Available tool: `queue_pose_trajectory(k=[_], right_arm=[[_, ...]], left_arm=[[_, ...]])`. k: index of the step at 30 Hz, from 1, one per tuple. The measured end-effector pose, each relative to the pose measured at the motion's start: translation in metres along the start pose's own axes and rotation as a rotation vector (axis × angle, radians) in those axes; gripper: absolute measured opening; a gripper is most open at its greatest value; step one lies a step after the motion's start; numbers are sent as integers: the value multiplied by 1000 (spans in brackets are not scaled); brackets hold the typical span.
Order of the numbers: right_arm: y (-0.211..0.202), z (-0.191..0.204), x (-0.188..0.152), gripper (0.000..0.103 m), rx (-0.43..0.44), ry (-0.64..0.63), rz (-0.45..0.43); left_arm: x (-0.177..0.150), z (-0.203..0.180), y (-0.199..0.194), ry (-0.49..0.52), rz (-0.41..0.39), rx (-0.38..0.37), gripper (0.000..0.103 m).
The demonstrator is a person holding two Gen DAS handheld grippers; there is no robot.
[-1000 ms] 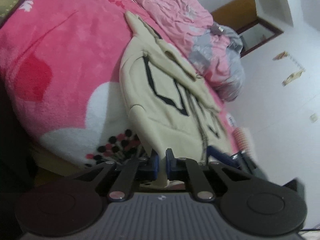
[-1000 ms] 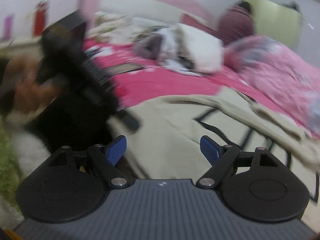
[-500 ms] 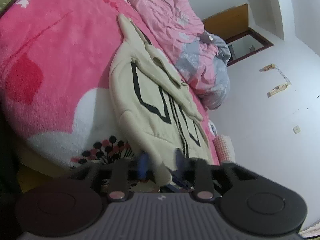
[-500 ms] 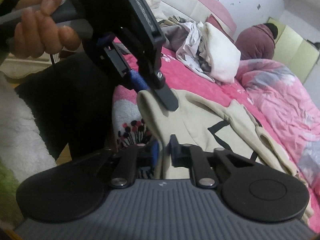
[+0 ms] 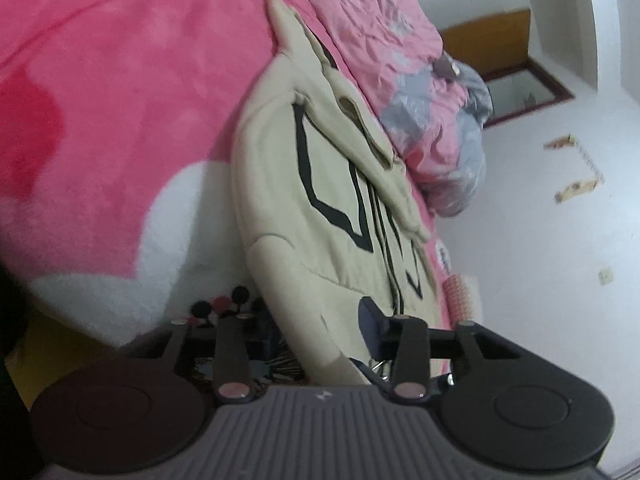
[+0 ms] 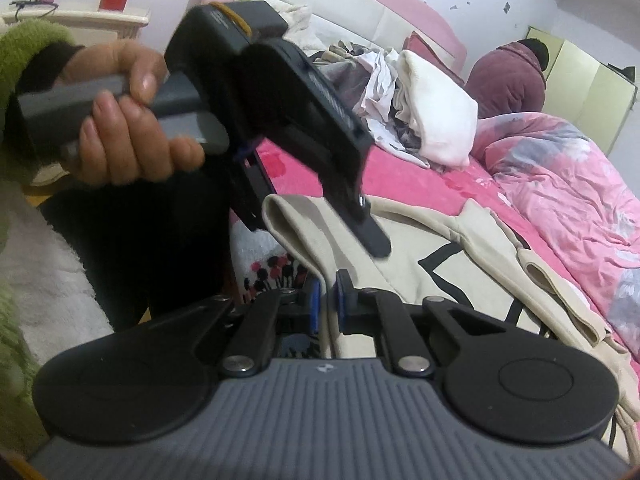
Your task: Fold clothes
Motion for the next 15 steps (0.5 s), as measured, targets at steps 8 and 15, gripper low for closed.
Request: queue_pose_trajectory(k=[8, 15], right_arm=[[0, -3, -1, 7, 5, 43, -9], [-7, -14, -5, 18, 4, 124, -18]], left_arm=[[-8, -4, 8, 102, 46, 83, 20], [-12, -8, 3, 184, 45, 131, 16]])
Point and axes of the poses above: each gripper's, at about its wrist camera, not at the fingertips, and y roughly the way its jaws point, z to its left, x to its top, the point moved 8 cm from there along y, roughly the way its jaws point, and after that the axes turned 11 degrees about -z, right-handed, at the moved point
